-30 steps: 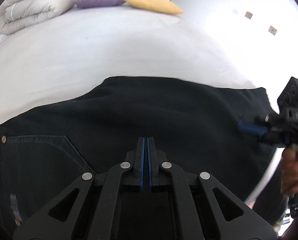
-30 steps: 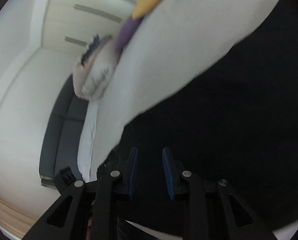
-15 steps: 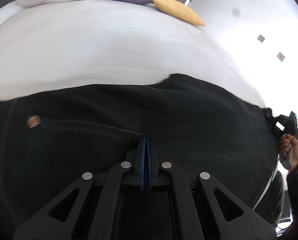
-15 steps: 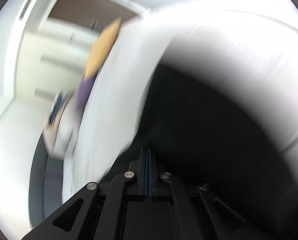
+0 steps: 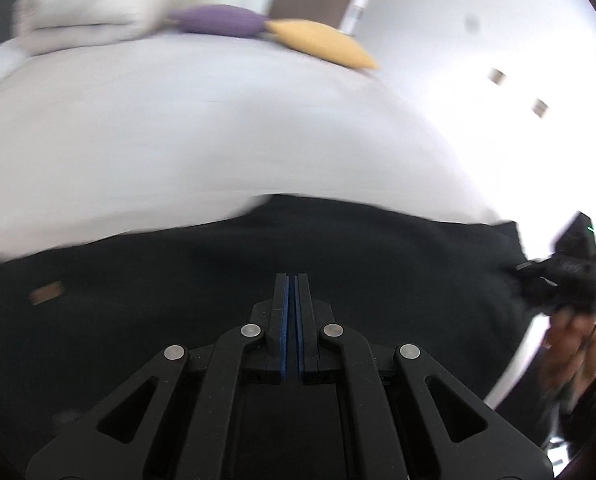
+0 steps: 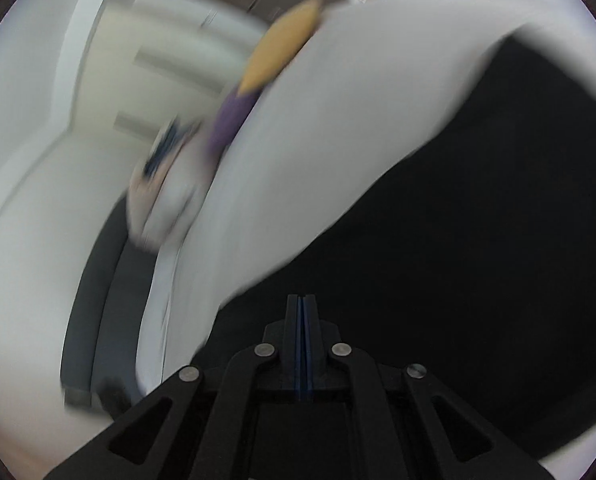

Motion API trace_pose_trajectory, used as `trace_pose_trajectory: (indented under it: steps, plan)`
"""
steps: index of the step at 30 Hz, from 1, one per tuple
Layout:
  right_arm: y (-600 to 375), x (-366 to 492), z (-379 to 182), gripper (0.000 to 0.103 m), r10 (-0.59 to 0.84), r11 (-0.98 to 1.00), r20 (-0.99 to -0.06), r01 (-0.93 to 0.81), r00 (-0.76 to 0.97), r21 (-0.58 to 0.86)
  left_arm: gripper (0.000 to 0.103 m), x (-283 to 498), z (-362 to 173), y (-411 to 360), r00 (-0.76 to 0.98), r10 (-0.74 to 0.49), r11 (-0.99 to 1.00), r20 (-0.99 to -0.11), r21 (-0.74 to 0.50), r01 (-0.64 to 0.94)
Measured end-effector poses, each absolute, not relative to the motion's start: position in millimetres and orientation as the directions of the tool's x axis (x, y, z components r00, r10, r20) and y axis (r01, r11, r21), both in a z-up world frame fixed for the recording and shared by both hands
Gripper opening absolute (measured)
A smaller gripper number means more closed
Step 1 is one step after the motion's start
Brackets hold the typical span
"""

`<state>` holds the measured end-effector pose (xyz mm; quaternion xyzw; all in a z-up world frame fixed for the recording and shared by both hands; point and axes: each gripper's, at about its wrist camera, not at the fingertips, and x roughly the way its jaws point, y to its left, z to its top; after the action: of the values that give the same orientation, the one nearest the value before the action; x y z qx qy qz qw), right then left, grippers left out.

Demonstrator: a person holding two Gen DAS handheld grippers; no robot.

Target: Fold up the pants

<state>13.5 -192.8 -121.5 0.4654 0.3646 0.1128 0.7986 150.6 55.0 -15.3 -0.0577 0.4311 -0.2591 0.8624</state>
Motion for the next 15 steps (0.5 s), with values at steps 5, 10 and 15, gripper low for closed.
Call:
trace_pose_trajectory:
  steps: [5,10,15]
  plan:
    - [-138.9,81.8,-153.1,0.003,0.628,0.539,-0.51,0.143,0.588,0.83,0.002,195.5,-50.7,-7.5,0.393,-0.52,0.831,-0.758,-0.344,0.437]
    - [-197.2,77.5,-194.9,0.0,0.575,0.394,-0.473,0.28,0.668,0.875,0.002,229.7,-83.8,26.7,0.326,-0.668,0.743,-0.669,-0.573,0.345]
    - [-274.7,63.9,-193.8,0.0,0.398,0.31,-0.446,0.34,0.802,0.888,0.002,238.0,-82.6,69.5,0.354,-0.667,0.745,-0.656,-0.591,0.309]
